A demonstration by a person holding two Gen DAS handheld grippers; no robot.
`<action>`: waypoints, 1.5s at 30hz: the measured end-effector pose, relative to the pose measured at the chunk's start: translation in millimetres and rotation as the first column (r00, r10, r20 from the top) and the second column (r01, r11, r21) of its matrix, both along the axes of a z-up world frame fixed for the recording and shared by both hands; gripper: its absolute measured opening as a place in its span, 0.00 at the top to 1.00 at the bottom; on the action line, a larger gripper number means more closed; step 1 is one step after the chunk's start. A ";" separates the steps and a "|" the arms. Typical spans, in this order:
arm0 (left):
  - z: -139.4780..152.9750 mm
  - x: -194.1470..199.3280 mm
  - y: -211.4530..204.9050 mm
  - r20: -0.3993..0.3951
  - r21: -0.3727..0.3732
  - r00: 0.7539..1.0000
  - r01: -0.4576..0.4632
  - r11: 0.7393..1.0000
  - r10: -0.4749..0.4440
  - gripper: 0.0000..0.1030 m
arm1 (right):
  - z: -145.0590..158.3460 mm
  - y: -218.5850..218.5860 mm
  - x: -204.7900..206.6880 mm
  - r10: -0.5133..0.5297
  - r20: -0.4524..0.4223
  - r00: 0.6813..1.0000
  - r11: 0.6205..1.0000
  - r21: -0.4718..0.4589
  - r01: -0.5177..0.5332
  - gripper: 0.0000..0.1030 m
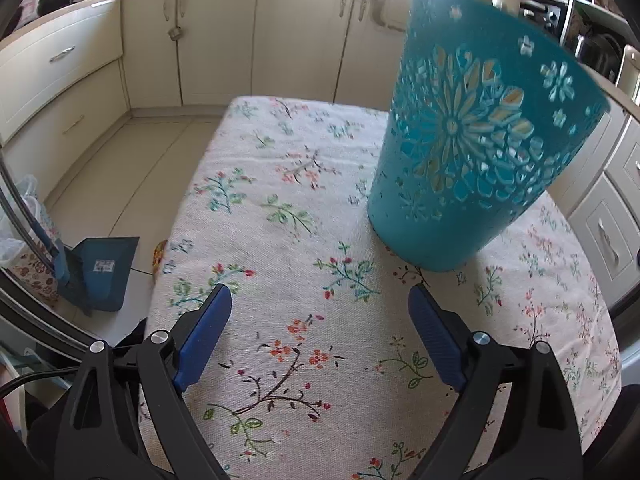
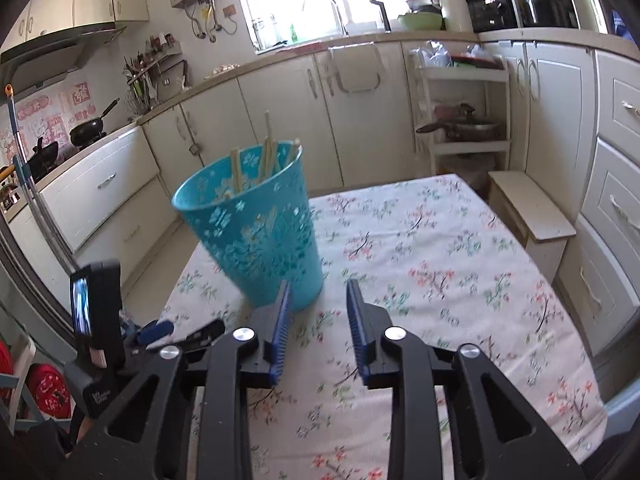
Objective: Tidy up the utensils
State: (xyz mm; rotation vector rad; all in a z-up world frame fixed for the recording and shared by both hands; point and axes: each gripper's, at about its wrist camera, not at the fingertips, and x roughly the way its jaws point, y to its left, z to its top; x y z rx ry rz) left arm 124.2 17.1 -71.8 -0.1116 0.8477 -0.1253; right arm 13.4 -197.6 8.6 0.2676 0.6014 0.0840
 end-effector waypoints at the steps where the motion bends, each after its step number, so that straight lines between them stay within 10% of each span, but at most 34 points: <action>1: 2.0 -2.3 2.0 0.005 -0.005 1.000 0.001 1.000 -0.001 0.15 | -0.1 3.4 -1.7 0.013 -0.007 1.000 1.000 0.003 -0.012 0.67; 26: 142.7 -159.4 -0.8 0.178 0.051 0.984 -0.020 0.999 0.011 0.08 | 62.9 6.2 -87.5 0.065 0.032 0.997 0.996 0.064 -0.067 0.29; 45: 178.2 -262.9 23.8 0.186 0.090 0.981 -0.065 0.994 0.047 0.08 | 84.3 37.6 -187.4 0.073 0.044 0.996 0.995 0.063 -0.076 0.10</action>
